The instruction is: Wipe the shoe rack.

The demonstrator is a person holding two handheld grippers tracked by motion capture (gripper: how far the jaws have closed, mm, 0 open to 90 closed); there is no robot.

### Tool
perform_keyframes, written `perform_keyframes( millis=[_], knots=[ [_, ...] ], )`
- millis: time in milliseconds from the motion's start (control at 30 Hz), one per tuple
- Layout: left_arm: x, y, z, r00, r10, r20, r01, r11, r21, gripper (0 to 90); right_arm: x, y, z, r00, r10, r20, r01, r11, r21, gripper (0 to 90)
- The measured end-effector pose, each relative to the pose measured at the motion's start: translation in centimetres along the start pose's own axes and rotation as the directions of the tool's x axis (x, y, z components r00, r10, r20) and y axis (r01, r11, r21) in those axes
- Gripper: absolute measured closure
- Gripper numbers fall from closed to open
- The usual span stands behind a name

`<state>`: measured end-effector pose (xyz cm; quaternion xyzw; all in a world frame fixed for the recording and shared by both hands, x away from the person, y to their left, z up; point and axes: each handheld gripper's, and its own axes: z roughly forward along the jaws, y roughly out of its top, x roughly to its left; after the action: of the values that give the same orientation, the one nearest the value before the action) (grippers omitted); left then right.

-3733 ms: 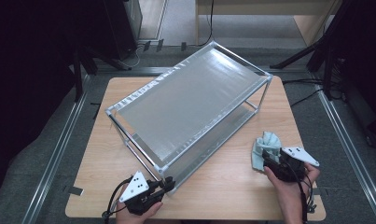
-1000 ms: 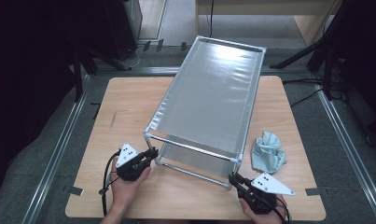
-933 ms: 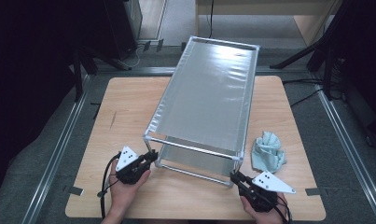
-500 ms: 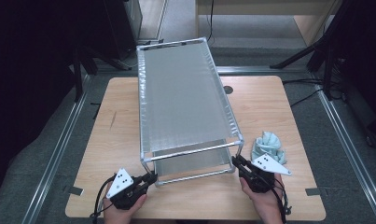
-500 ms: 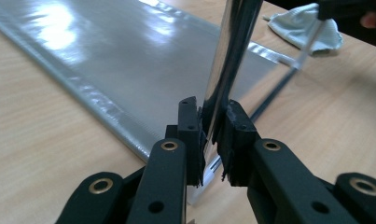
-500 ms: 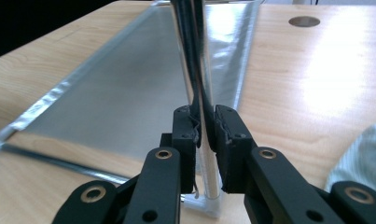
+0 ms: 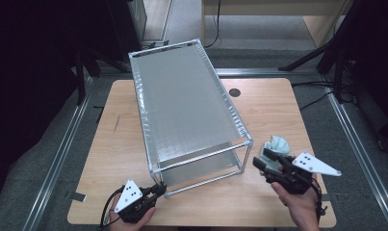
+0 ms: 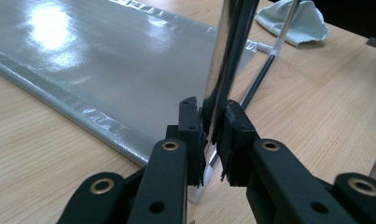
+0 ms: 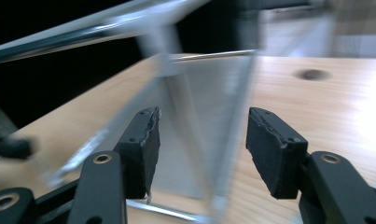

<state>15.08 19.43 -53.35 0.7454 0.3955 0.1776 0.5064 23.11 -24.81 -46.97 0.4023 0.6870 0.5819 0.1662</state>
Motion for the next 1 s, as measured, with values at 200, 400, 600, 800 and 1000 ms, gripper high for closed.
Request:
perform_keyframes(
  millis=[200,400,600,800,1000],
  knots=[
    [-0.7,0.0,0.3,0.9989,0.025,0.04,-0.025,0.9997,0.006,80.7,-3.5,-1.7,1.3,0.9449,0.004,0.327,-0.05,0.99,0.131,39.0],
    [-1.0,0.0,0.2,0.9964,0.033,0.078,-0.034,0.9994,0.012,80.5,-5.4,-4.0,3.9,0.8741,-0.089,0.477,-0.066,0.952,0.298,37.0],
    [-0.6,0.3,-0.1,0.9952,-0.014,0.097,0.019,0.9983,-0.054,69.2,-6.2,-5.3,5.1,0.8682,-0.067,0.492,-0.121,0.932,0.342,52.4],
    [-1.0,0.6,0.0,0.9946,0.027,0.1,-0.022,0.9985,-0.05,80.1,-5.0,-5.5,4.9,0.9019,-0.075,0.425,-0.095,0.926,0.365,78.4],
    [-1.1,0.7,0.0,0.9951,0.03,0.095,-0.025,0.9987,-0.045,80.4,-1.7,-5.7,4.4,0.9601,-0.047,0.276,-0.065,0.921,0.383,79.6]
  ],
)
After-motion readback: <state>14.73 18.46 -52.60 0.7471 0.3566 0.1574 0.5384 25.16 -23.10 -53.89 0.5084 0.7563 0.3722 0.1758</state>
